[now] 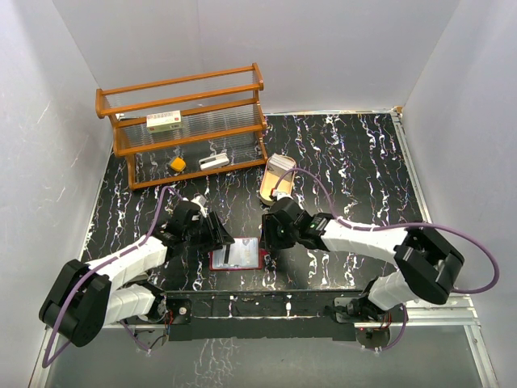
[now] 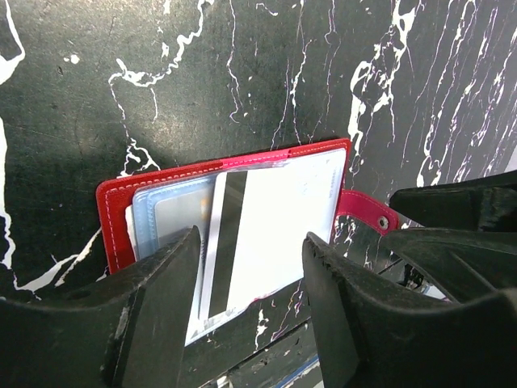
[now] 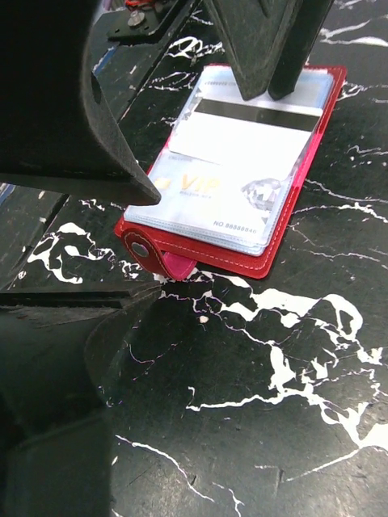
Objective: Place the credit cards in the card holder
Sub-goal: Insert the credit card into the card holder.
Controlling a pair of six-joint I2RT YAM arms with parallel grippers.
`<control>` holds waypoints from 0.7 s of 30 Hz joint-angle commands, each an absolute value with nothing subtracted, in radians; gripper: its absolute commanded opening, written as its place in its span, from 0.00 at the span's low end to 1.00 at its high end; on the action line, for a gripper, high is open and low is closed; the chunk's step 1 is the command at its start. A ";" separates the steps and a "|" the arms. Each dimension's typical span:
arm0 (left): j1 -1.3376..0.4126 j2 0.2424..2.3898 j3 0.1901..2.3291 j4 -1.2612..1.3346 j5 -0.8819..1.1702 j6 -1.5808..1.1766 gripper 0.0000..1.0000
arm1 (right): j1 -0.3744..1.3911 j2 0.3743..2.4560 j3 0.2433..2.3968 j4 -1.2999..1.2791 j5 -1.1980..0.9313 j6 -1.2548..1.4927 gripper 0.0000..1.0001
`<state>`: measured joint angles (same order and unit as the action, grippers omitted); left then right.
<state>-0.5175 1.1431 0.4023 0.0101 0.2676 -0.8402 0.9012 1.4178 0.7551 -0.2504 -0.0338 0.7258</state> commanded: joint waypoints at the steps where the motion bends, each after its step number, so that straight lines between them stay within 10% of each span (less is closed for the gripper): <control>1: -0.521 1.125 0.390 -0.025 0.291 -0.851 0.53 | 0.913 1.448 0.755 -0.191 -0.043 0.730 0.40; 21: -0.528 1.156 0.316 0.149 0.392 -0.991 0.55 | 0.925 1.524 0.755 -0.144 -0.059 0.728 0.29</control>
<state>-0.5209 1.1526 0.3424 0.1368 0.3504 -0.9535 0.9192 1.5143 0.7551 -0.2047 -0.0559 0.7280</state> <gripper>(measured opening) 0.545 0.292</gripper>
